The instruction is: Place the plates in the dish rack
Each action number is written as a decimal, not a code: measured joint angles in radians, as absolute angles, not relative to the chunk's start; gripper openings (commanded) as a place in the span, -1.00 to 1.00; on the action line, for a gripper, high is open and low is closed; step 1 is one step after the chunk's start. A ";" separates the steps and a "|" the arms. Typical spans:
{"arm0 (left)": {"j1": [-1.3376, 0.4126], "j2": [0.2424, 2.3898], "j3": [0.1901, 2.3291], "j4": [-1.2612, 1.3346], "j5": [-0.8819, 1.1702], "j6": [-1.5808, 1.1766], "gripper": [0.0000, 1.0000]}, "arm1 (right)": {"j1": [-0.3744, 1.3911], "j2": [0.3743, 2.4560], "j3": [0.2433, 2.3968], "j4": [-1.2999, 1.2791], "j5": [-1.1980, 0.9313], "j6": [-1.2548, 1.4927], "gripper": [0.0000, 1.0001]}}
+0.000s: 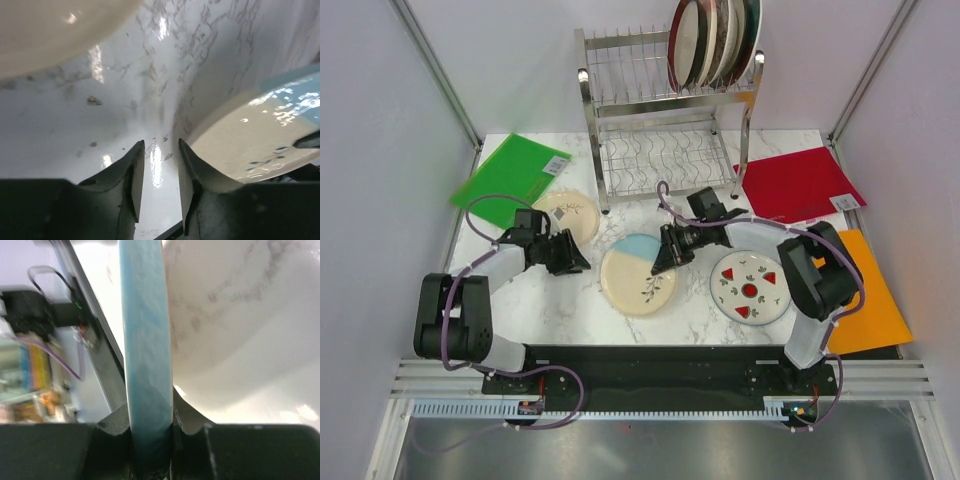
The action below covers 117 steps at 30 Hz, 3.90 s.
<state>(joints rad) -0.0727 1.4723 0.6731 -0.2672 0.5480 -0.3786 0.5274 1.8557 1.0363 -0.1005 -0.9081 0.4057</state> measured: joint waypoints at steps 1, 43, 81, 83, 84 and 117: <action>-0.070 1.460 0.686 -0.277 0.516 -0.371 -0.02 | 0.517 1.826 1.072 -0.213 -0.892 0.318 -1.00; -0.051 1.146 0.737 -0.305 0.245 -0.219 0.51 | 0.765 1.924 2.252 0.023 0.797 -0.265 -1.00; -0.051 1.238 0.707 -0.207 0.293 -0.245 0.50 | 0.597 2.196 2.473 -0.079 0.572 -0.228 -0.98; -0.051 1.241 0.707 -0.206 0.294 -0.245 0.51 | 0.593 2.211 2.479 -0.066 0.559 -0.228 -0.61; -0.051 1.243 0.707 -0.206 0.293 -0.245 0.52 | 0.591 2.220 2.482 -0.058 0.554 -0.229 -0.52; -0.054 1.760 1.061 -0.393 0.218 -0.092 -0.95 | 0.709 1.184 1.324 -0.106 0.401 -0.048 0.96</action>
<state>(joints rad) -0.0536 1.7596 1.0615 -0.3935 0.2176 -0.0921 0.7094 1.1843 1.3235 -0.1059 0.4007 -0.0479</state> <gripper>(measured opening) 0.026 0.980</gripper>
